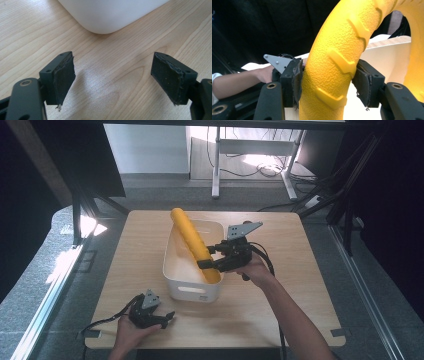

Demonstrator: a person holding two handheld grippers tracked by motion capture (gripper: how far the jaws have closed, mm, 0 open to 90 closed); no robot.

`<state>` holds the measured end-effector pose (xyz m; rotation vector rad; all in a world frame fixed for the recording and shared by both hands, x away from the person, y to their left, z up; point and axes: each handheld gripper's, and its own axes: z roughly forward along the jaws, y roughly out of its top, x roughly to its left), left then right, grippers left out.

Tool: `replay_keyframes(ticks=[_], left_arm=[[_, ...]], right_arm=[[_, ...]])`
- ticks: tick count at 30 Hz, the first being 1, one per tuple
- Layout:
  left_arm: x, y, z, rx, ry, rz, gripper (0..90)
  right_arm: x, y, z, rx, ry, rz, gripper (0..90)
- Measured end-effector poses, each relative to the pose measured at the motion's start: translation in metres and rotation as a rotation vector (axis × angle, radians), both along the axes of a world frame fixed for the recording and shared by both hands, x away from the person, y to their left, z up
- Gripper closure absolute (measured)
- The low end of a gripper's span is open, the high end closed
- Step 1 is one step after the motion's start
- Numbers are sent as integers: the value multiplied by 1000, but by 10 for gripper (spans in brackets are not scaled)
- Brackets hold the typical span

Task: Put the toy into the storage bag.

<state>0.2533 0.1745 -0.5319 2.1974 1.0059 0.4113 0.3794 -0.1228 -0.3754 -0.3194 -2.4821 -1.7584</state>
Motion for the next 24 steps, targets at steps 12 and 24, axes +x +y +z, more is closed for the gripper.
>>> replay_keyframes(ticks=[12,24], left_arm=[[0,0,0,-4,-2,3,195],[0,0,0,-1,-1,3,195]], right_arm=[[-12,-20,6,51,-60,-89,332],[-29,-88,-21,17,-125,-260,338]])
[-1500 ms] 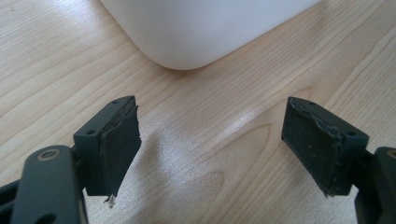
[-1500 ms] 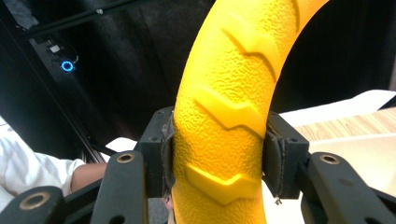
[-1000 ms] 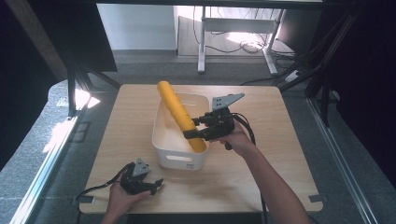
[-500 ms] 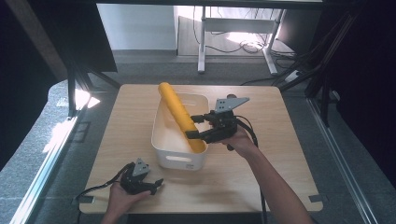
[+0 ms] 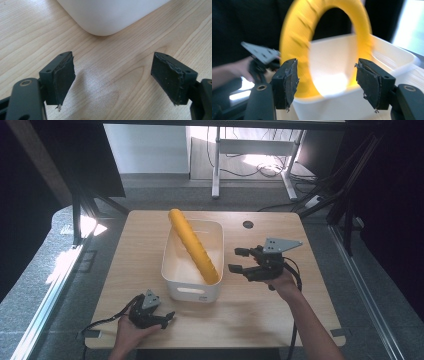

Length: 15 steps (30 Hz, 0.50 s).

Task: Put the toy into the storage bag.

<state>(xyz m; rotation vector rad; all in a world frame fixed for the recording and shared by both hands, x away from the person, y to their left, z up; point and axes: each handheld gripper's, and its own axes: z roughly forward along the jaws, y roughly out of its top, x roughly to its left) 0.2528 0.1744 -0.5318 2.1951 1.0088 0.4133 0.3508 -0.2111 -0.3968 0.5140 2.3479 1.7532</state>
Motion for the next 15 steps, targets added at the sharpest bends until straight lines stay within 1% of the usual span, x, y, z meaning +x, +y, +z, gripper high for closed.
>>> replay_keyframes(ticks=[1,2,4,7,10,12,13,15], left_arm=[[0,0,0,1,1,0,195],[0,0,0,5,1,-1,195],[0,0,0,7,3,-1,195],[0,0,-1,9,2,-1,195],[0,-1,-1,6,6,3,195],[0,-1,-1,6,8,3,195],[0,-1,-1,6,8,3,195],[0,-1,-1,4,7,3,195]], right_arm=[[-2,-10,-8,-17,2,-32,338],[-2,-10,-8,-17,2,-32,338],[-3,-19,-17,-33,8,-61,337],[-5,-31,-29,-71,17,-105,337],[-7,-40,-43,-104,29,-136,336],[-7,-45,-52,-112,36,-154,337],[-7,-49,-59,-97,53,-169,339],[-7,-50,-62,-95,60,-173,340]])
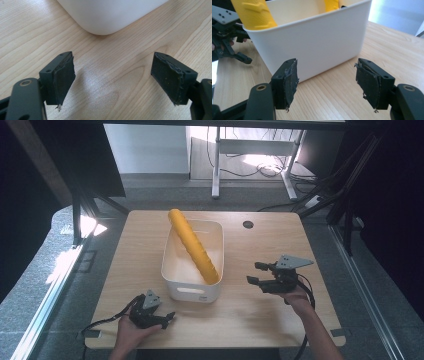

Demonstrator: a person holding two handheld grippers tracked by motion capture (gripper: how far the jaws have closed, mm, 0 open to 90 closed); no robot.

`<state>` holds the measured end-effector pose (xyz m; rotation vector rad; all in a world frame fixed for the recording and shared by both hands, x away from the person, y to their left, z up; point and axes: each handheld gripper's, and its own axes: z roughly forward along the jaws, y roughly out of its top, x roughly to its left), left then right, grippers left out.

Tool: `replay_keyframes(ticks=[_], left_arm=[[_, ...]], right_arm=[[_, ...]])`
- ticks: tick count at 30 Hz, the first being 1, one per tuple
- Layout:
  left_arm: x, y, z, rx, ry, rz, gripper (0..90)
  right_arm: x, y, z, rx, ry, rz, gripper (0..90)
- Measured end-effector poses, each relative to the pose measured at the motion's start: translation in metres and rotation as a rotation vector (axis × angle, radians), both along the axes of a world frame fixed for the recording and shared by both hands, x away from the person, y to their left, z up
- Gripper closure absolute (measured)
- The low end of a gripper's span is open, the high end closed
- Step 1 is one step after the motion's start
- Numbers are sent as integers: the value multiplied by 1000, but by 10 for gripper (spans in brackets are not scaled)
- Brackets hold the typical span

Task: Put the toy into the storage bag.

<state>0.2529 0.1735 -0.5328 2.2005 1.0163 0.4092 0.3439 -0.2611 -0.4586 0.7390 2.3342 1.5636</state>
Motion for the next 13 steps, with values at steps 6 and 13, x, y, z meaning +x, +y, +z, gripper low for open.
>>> replay_keyframes(ticks=[6,13], left_arm=[[0,0,0,-2,-4,2,195],[0,0,0,1,-6,-1,195]], right_arm=[[0,0,-5,-9,7,-8,340],[-3,2,-8,-17,4,-7,334]])
